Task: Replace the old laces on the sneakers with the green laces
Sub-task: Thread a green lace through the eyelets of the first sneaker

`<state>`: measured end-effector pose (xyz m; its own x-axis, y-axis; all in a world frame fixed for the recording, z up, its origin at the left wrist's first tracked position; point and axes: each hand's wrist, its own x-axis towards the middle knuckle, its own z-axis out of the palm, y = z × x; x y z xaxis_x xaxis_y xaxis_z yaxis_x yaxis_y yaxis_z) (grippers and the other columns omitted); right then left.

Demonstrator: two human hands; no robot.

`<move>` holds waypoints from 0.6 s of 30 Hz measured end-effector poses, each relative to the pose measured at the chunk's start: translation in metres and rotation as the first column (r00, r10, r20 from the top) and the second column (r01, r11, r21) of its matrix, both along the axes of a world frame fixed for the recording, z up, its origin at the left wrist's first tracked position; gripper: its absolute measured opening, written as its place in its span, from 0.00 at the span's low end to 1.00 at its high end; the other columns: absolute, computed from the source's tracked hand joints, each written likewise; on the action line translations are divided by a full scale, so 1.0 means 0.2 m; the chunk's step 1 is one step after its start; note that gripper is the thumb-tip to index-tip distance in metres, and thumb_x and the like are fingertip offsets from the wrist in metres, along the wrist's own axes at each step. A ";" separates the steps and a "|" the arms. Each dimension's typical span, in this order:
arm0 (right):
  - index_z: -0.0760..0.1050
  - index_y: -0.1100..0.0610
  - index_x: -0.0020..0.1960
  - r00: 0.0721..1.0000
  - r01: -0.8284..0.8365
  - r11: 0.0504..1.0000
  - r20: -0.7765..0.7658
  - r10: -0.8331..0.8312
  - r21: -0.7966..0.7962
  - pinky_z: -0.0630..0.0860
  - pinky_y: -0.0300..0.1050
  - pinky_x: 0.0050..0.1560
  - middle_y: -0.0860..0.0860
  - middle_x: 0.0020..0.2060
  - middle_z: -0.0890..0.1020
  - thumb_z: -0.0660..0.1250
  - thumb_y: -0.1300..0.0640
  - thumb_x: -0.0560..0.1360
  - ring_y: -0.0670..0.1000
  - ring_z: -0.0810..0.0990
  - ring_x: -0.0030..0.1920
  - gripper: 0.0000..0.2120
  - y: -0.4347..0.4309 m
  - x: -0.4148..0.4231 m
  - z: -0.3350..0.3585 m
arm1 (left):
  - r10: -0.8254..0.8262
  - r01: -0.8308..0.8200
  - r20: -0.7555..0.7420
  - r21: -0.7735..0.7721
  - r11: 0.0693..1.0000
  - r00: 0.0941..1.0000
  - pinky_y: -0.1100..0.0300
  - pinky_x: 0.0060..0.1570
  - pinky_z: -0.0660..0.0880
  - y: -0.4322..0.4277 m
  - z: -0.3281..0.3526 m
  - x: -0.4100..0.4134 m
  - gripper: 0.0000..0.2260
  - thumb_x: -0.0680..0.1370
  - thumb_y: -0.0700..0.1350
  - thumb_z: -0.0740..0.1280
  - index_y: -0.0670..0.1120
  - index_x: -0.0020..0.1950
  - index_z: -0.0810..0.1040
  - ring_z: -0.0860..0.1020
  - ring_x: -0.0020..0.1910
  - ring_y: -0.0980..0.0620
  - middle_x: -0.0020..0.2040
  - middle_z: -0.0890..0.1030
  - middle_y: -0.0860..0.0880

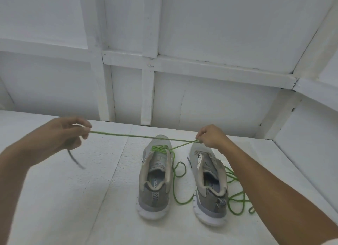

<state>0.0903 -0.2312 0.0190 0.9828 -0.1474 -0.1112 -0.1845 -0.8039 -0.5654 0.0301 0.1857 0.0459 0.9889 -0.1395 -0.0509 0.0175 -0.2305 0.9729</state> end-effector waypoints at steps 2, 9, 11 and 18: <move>0.80 0.55 0.43 1.000 0.011 1.000 0.004 -0.011 -0.011 0.70 0.40 0.43 0.49 0.40 0.80 0.60 0.66 0.75 0.51 0.78 0.46 0.12 -0.01 0.00 -0.01 | 0.050 -0.047 -0.057 0.053 0.997 0.997 0.62 0.28 0.68 0.08 -0.02 -0.01 0.35 0.47 0.64 0.82 0.45 0.45 0.82 0.69 0.29 0.48 0.37 0.78 0.44; 0.81 0.57 0.45 1.000 0.021 1.000 -0.015 -0.021 -0.018 0.71 0.41 0.44 0.51 0.43 0.82 0.62 0.65 0.75 0.52 0.78 0.47 0.10 -0.02 0.00 -0.01 | 0.198 -0.081 -0.217 0.455 0.887 0.956 0.63 0.29 0.62 0.32 -0.08 0.05 0.05 0.74 0.43 0.73 0.45 0.39 0.85 0.68 0.27 0.48 0.34 0.78 0.42; 0.81 0.57 0.44 1.000 0.015 1.000 -0.011 -0.015 -0.017 0.71 0.41 0.44 0.51 0.43 0.82 0.62 0.65 0.75 0.51 0.78 0.46 0.10 -0.02 0.00 -0.02 | 0.166 -0.032 -0.207 0.531 0.847 0.964 0.62 0.29 0.59 0.28 -0.10 0.05 0.06 0.75 0.45 0.73 0.47 0.38 0.85 0.66 0.26 0.49 0.31 0.76 0.45; 0.81 0.55 0.46 0.994 -0.111 0.994 0.000 0.111 0.003 0.73 0.40 0.40 0.50 0.42 0.82 0.64 0.60 0.75 0.48 0.77 0.40 0.06 0.10 -0.04 0.04 | -0.122 0.121 -0.017 0.334 0.935 0.992 0.62 0.30 0.65 -0.24 -0.03 -0.01 0.11 0.80 0.38 0.63 0.48 0.52 0.84 0.69 0.29 0.53 0.44 0.84 0.50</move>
<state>0.0829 -0.2110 0.0276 0.9931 -0.0367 -0.1116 -0.0940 -0.8178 -0.5678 0.0276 0.1378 0.0393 0.9658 -0.2342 -0.1116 -0.0344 -0.5422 0.8395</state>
